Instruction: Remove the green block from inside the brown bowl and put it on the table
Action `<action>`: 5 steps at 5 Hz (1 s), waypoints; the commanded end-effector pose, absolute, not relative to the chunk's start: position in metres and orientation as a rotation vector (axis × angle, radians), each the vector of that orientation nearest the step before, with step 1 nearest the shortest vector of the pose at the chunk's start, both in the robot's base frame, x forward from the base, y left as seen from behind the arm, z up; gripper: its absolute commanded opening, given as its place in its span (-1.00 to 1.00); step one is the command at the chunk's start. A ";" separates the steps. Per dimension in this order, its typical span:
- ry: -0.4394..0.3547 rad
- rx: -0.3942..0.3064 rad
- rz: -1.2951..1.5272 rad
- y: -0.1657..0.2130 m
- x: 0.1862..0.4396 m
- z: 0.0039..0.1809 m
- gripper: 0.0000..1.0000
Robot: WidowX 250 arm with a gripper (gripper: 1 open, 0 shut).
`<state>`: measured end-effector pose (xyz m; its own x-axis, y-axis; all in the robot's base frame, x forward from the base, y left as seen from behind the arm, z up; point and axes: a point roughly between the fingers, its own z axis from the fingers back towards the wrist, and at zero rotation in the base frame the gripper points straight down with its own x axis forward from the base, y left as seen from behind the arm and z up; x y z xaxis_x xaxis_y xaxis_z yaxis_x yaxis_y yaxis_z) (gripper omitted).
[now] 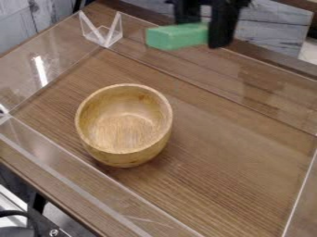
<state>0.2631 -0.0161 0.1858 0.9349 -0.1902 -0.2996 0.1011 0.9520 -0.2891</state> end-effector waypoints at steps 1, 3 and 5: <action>0.240 -0.248 -0.226 -0.033 0.252 0.190 -1.00; 0.220 -0.226 -0.339 -0.078 0.237 0.174 -1.00; 0.173 -0.196 -0.343 -0.084 0.225 0.144 -1.00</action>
<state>0.2211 -0.0836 0.1287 0.9165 -0.3438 -0.2045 0.2968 0.9272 -0.2285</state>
